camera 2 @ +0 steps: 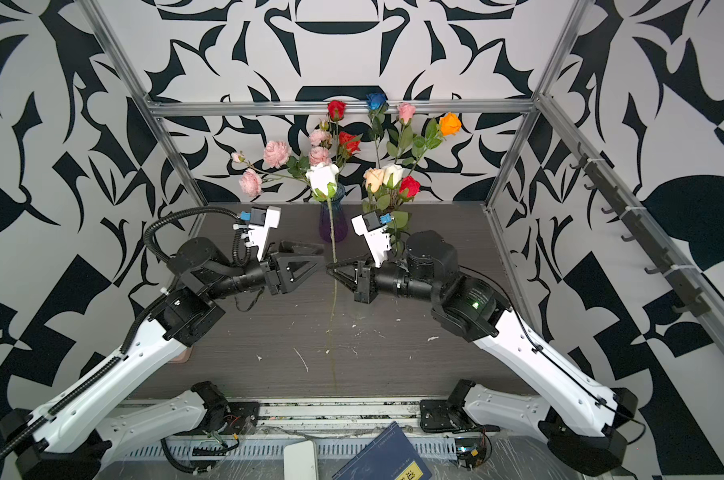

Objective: Arrange the flowers into the vase
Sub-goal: 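Lift the white rosebud with the right gripper while the left gripper opens and withdraws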

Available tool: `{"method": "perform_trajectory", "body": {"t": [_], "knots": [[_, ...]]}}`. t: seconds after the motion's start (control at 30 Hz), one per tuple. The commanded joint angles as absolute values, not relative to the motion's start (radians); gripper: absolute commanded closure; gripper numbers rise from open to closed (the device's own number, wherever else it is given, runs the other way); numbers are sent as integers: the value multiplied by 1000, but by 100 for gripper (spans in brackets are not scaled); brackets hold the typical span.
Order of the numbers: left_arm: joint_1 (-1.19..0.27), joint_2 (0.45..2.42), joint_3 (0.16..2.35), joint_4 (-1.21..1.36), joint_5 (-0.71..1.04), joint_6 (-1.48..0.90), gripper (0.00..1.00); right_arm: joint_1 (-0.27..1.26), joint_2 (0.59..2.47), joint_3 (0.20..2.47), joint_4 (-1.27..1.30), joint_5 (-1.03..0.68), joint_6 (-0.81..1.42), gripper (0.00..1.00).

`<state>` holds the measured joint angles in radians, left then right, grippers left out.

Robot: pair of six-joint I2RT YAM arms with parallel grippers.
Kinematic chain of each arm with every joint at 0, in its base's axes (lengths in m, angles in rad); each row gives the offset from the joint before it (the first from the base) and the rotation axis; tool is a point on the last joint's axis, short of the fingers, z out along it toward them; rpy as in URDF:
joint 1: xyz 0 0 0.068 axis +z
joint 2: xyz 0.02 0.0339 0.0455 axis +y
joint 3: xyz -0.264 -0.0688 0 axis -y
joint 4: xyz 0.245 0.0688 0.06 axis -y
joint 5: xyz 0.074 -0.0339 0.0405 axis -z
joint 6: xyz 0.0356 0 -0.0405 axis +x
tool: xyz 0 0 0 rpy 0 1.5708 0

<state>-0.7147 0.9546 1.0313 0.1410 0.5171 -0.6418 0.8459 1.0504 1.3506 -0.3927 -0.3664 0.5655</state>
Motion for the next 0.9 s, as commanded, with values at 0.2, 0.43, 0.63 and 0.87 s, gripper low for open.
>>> {"method": "perform_trajectory", "body": {"t": [0.2, 0.43, 0.63, 0.87], "knots": [[-714, 711, 845, -105, 295, -536, 24, 844, 1095, 1598, -439, -35, 287, 100], [-714, 611, 760, -136, 255, -565, 23, 845, 1146, 1604, -231, 67, 77, 100], [-714, 659, 771, -118, 281, -584, 24, 845, 1180, 1612, -155, 106, -41, 100], [-714, 684, 763, -91, 285, -600, 25, 843, 1212, 1613, -143, 104, -61, 100]]}}
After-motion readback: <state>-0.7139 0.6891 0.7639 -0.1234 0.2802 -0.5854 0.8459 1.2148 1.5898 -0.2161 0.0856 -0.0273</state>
